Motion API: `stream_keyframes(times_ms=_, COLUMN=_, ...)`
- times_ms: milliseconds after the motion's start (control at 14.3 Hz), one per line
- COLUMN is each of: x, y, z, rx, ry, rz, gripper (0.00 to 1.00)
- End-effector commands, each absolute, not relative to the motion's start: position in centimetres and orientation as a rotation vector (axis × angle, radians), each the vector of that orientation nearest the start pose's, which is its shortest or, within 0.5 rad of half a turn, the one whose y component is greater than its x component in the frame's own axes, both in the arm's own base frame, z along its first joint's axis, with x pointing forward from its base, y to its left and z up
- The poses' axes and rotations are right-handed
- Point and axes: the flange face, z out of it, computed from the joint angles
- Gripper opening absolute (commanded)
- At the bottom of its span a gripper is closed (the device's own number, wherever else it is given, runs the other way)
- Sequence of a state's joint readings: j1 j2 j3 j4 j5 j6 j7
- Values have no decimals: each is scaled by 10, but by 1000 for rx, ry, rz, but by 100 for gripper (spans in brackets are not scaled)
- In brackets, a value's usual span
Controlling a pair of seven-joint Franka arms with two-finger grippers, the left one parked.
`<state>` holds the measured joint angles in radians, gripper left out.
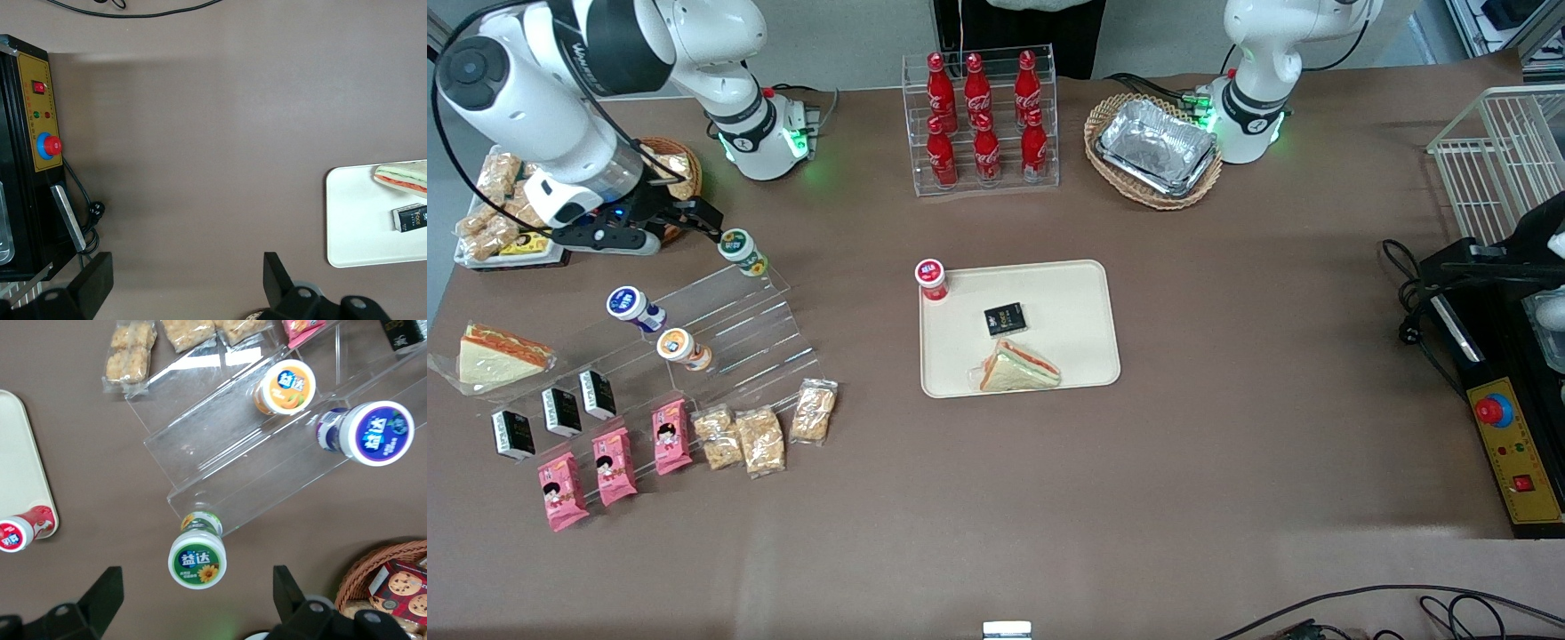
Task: Place green gum on tray
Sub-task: 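Move the right gripper over the green-labelled gum jar on the rack, then lower the right gripper and close it around the green gum jar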
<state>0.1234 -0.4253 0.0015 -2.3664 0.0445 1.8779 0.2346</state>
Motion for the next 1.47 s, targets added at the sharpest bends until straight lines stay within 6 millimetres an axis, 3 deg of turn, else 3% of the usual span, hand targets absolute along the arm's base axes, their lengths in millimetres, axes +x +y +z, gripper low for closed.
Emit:
stream_keyframes(times_ms=0, x=398, y=62, z=466, rx=-3085, ry=197, rz=71, gripper=100)
stream_keyframes(times_ms=559, x=388, y=67, z=423, rx=-3089, ry=182, rz=73, gripper=100)
stream_keyframes(times_ms=979, x=376, y=86, z=395, rx=-3090, ry=175, rz=46, gripper=100)
stream_keyframes(times_ms=1399, x=365, y=84, z=384, rx=-3093, ry=166, rz=52, gripper=100)
